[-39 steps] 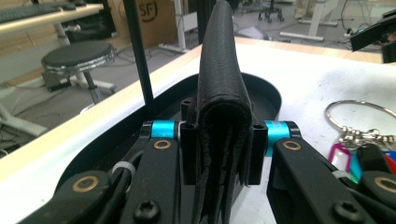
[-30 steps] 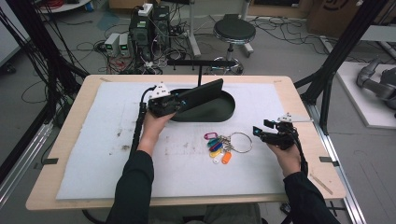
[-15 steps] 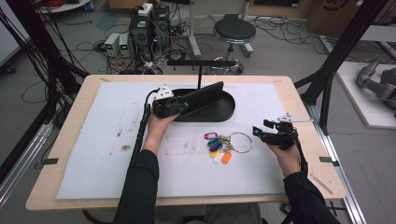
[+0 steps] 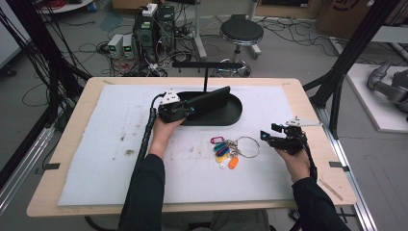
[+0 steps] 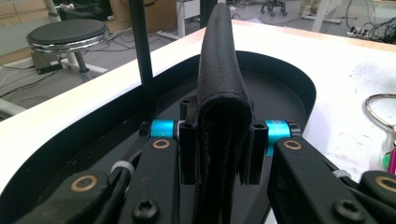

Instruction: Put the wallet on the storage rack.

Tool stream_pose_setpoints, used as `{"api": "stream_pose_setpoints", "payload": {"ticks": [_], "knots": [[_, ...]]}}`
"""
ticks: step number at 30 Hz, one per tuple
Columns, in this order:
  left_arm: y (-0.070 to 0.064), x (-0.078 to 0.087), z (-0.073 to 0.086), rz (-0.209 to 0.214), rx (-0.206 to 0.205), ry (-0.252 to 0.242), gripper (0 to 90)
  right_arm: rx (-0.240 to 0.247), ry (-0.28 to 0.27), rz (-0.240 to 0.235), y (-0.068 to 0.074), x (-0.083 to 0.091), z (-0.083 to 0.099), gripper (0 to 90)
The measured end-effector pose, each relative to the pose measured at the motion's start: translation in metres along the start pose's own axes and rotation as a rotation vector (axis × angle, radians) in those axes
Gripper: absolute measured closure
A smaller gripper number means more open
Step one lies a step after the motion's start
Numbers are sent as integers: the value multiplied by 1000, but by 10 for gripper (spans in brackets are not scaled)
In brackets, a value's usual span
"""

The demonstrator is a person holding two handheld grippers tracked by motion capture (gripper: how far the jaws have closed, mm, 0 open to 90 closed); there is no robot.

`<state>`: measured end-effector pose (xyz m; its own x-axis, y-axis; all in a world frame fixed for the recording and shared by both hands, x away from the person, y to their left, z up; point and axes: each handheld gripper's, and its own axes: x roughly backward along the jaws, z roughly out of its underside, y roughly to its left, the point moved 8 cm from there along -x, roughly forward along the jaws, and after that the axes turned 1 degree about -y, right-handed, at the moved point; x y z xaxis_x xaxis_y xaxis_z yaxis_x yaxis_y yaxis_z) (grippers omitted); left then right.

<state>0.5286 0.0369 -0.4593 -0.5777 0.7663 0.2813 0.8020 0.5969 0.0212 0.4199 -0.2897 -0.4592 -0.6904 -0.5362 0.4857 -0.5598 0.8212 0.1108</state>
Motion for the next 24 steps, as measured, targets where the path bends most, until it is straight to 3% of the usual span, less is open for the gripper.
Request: {"api": "stream_pose_setpoints", "payload": {"ticks": [9, 14, 20, 24], "knots": [[3, 1, 4, -33, -3, 41, 691, 4, 6, -2, 1, -1, 1, 336], [4, 2, 0, -62, 8, 34, 613, 6, 5, 0, 0, -1, 1, 336], [6, 8, -2, -122, 8, 70, 450, 3, 6, -1, 0, -1, 1, 336], [6, 14, -6, -145, -2, 56, 424, 4, 9, -1, 0, -1, 1, 336]]}}
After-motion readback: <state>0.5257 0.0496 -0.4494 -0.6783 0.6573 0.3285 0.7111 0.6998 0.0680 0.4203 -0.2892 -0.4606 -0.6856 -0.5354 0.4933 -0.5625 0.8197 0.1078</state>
